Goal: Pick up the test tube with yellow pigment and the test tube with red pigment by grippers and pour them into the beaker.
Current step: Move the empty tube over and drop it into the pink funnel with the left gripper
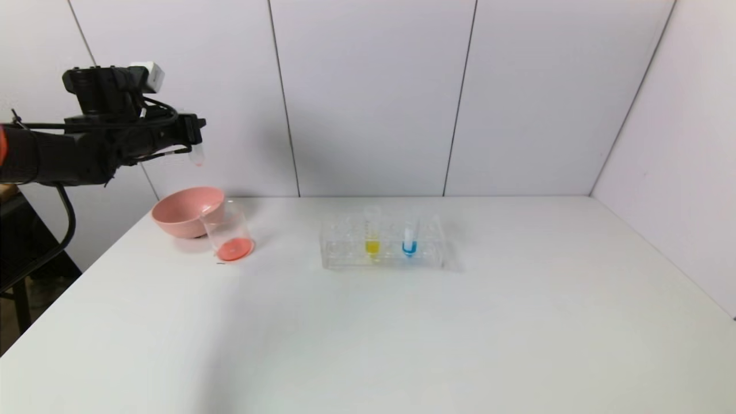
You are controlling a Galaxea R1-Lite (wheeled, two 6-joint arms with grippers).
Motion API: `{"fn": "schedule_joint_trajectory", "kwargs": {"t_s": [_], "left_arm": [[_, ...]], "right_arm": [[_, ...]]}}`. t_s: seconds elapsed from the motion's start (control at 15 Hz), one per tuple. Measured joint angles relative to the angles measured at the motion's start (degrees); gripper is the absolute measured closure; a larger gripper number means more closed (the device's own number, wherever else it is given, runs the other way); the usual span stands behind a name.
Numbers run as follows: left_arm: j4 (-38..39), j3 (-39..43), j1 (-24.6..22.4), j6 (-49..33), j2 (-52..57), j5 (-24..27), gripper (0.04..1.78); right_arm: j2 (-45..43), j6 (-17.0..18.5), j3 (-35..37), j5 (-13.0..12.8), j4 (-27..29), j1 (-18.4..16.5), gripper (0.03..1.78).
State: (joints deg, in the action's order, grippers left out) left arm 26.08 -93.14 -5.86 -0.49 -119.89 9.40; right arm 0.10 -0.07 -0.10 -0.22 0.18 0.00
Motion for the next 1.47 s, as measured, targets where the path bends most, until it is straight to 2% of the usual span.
{"fn": "schedule_joint_trajectory", "kwargs": {"t_s": [0.13,0.2,0.73,1.47], "left_arm": [[6.5,2.16,-1.02,-2.16,-2.01,-0.83,1.33],[7.08,2.36,-1.46,-2.68,-3.01,-0.87,1.33],[7.28,-1.68,-5.51,-4.55,-12.35,-0.85,1.33],[9.69,-0.13,-5.96,-4.08,-15.56,-0.83,1.32]], "right_arm": [[0.0,0.0,0.0,0.01,0.0,0.0,0.11],[0.0,0.0,0.0,0.0,-0.02,0.0,0.11],[0.0,0.0,0.0,0.01,0.0,0.0,0.11],[0.0,0.0,0.0,0.01,0.0,0.0,0.11]]}}
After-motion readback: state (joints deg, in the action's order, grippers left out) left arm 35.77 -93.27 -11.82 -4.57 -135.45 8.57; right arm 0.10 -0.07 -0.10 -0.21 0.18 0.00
